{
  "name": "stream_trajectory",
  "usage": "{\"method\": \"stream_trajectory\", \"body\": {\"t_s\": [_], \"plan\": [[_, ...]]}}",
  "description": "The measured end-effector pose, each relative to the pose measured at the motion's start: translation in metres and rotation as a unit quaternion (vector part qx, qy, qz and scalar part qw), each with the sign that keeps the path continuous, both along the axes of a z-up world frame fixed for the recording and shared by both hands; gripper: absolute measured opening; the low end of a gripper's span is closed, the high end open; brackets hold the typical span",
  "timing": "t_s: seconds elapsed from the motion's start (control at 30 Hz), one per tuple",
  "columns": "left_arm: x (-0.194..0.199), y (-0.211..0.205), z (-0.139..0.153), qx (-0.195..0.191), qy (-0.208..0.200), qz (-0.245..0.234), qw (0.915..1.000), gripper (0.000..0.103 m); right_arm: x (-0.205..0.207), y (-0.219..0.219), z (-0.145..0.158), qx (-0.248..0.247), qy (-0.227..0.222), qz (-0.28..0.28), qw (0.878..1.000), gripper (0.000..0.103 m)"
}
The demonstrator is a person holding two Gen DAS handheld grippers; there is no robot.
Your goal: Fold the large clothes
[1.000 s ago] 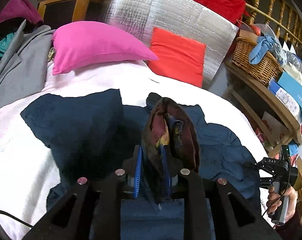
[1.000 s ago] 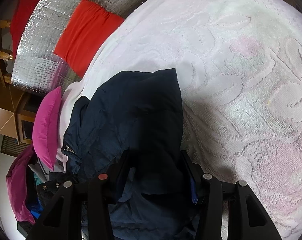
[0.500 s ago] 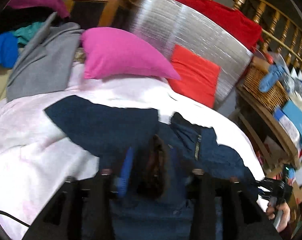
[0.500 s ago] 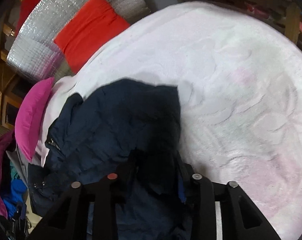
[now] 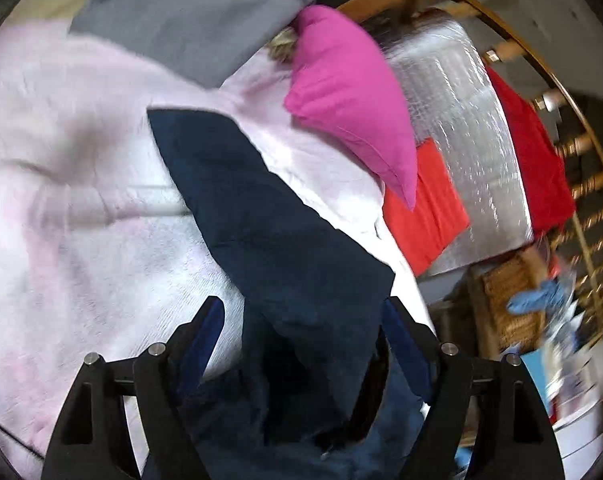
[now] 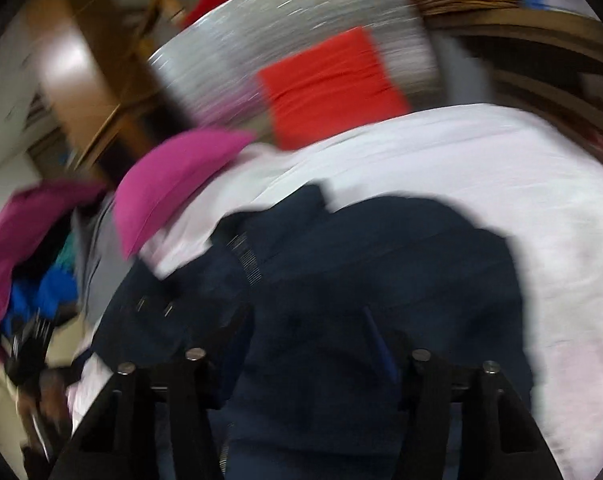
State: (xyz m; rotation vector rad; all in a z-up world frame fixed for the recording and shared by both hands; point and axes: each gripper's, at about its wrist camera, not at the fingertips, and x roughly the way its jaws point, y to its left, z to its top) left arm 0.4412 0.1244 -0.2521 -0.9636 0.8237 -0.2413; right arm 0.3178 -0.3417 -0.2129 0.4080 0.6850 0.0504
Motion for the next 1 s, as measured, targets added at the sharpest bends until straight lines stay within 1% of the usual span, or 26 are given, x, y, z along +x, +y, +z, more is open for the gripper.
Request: {"method": "stream_trajectory", "body": {"t_s": [0.07, 0.1, 0.17, 0.27, 0.3, 0.4, 0.5, 0.53, 0.57, 0.6, 0.63, 0.67, 0.73, 0.77, 0.8, 0.83, 0.9, 1.0], "plan": [[0.010, 0.004, -0.008, -0.024, 0.004, 0.001, 0.9997, 0.082, 0.009, 0.023, -0.008, -0.003, 0.003, 0.033, 0.999, 0.053], [0.016, 0.004, -0.011, -0.033, 0.007, -0.002, 0.9994, 0.082, 0.014, 0.035, -0.011, -0.001, 0.003, 0.049, 0.999, 0.051], [0.030, 0.006, -0.018, -0.055, 0.014, -0.007, 0.9984, 0.083, 0.023, 0.052, -0.016, 0.003, 0.002, 0.076, 0.997, 0.051], [0.045, 0.013, -0.028, -0.078, 0.025, 0.001, 0.9967, 0.083, 0.036, 0.079, -0.019, 0.015, -0.001, 0.120, 0.993, 0.051], [0.050, 0.016, -0.034, -0.086, 0.032, 0.005, 0.9958, 0.083, 0.037, 0.092, -0.021, 0.021, -0.002, 0.127, 0.992, 0.051], [0.065, 0.023, -0.052, -0.102, 0.053, 0.016, 0.9932, 0.083, 0.047, 0.109, -0.022, 0.047, -0.002, 0.146, 0.988, 0.051], [0.072, 0.030, -0.067, -0.119, 0.064, 0.026, 0.9904, 0.081, 0.062, 0.129, -0.031, 0.066, 0.005, 0.156, 0.985, 0.051], [0.074, 0.034, -0.071, -0.132, 0.060, 0.035, 0.9888, 0.078, 0.066, 0.133, -0.035, 0.068, 0.008, 0.158, 0.985, 0.051], [0.073, 0.036, -0.071, -0.136, 0.055, 0.040, 0.9884, 0.075, 0.069, 0.138, -0.037, 0.068, 0.011, 0.161, 0.985, 0.051], [0.073, 0.040, -0.070, -0.138, 0.046, 0.048, 0.9882, 0.067, 0.075, 0.142, -0.041, 0.070, 0.015, 0.165, 0.984, 0.051], [0.075, 0.042, -0.068, -0.137, 0.039, 0.051, 0.9885, 0.054, 0.077, 0.144, -0.043, 0.073, 0.018, 0.168, 0.983, 0.051], [0.076, 0.043, -0.067, -0.137, 0.031, 0.050, 0.9888, 0.049, 0.080, 0.148, -0.047, 0.075, 0.023, 0.171, 0.982, 0.051], [0.079, 0.046, -0.065, -0.138, 0.024, 0.051, 0.9888, 0.033, 0.086, 0.154, -0.055, 0.076, 0.038, 0.176, 0.981, 0.051], [0.080, 0.049, -0.064, -0.141, 0.018, 0.053, 0.9884, 0.028, 0.088, 0.157, -0.059, 0.077, 0.048, 0.181, 0.979, 0.051], [0.080, 0.050, -0.062, -0.143, 0.013, 0.055, 0.9881, 0.018, 0.089, 0.158, -0.062, 0.079, 0.056, 0.184, 0.978, 0.051], [0.080, 0.052, -0.059, -0.143, 0.005, 0.059, 0.9880, 0.014, 0.090, 0.161, -0.067, 0.081, 0.065, 0.187, 0.977, 0.051], [0.078, 0.056, -0.049, -0.142, -0.009, 0.066, 0.9877, 0.014, 0.092, 0.165, -0.073, 0.077, 0.080, 0.195, 0.974, 0.050], [0.069, 0.065, -0.022, -0.124, -0.049, 0.075, 0.9883, 0.011, 0.092, 0.172, -0.078, 0.065, 0.093, 0.204, 0.972, 0.051]]}}
